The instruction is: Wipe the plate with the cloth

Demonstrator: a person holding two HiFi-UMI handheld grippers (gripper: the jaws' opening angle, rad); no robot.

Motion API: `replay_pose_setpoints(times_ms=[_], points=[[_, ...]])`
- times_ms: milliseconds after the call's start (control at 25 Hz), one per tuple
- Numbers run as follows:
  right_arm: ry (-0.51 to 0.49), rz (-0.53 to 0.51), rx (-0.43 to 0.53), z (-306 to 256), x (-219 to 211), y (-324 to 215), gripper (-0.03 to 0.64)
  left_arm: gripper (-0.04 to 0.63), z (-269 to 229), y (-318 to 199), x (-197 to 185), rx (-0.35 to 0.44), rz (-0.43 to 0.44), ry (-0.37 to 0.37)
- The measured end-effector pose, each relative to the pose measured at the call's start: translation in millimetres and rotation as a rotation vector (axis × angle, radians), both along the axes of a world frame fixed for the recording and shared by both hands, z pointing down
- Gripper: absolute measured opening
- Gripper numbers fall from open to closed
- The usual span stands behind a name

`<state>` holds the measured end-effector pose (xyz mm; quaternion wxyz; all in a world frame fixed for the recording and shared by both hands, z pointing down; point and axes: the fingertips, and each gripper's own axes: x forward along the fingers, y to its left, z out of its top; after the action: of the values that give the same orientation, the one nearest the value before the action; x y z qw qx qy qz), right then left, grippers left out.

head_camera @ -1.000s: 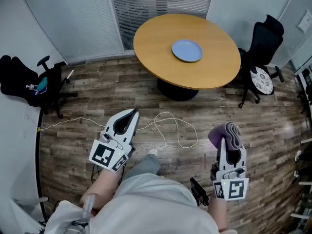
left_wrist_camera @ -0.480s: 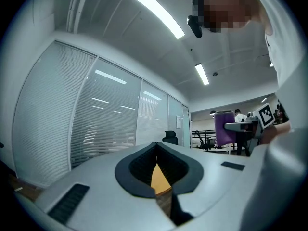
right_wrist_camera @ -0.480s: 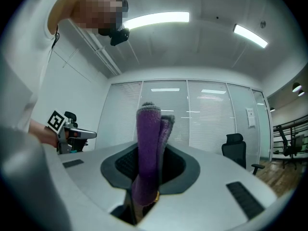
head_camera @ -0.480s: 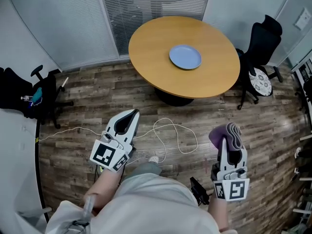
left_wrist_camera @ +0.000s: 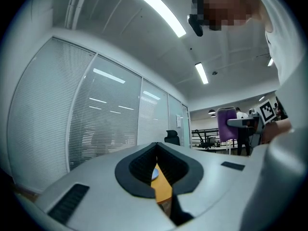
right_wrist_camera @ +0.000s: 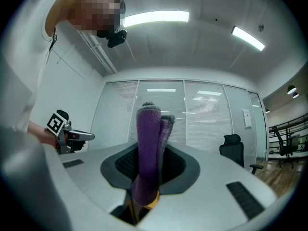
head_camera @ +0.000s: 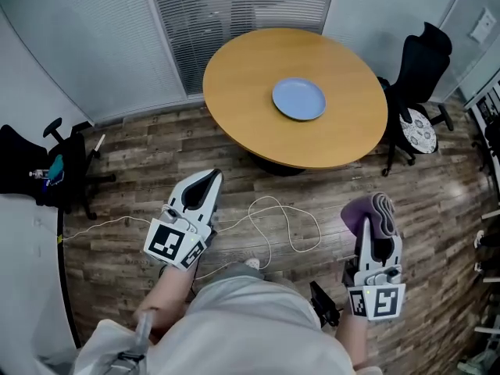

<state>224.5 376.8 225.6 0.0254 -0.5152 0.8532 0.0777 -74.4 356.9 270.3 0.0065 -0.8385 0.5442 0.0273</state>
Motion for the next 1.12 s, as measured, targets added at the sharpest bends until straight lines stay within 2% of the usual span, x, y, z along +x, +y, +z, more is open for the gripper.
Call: replay_pose_setpoints(times_ms=[200, 640, 1120], points=[[-0.002, 0.035, 0.005, -2.3, 0.2, -18.0, 0.091, 0.011, 0.0, -22.4, -16.7, 0.004, -0.016, 0.001], [-0.003, 0.034, -0.018, -1.5, -6.5, -51.8, 0.091, 0.011, 8.0, -50.6, -18.4, -0.037, 0.006, 0.006], [0.009, -0.006, -0.043, 10.1, 5.6, -126.7, 0.091, 0.011, 9.4, -106.8, -16.3, -0.043, -0.058, -0.005]])
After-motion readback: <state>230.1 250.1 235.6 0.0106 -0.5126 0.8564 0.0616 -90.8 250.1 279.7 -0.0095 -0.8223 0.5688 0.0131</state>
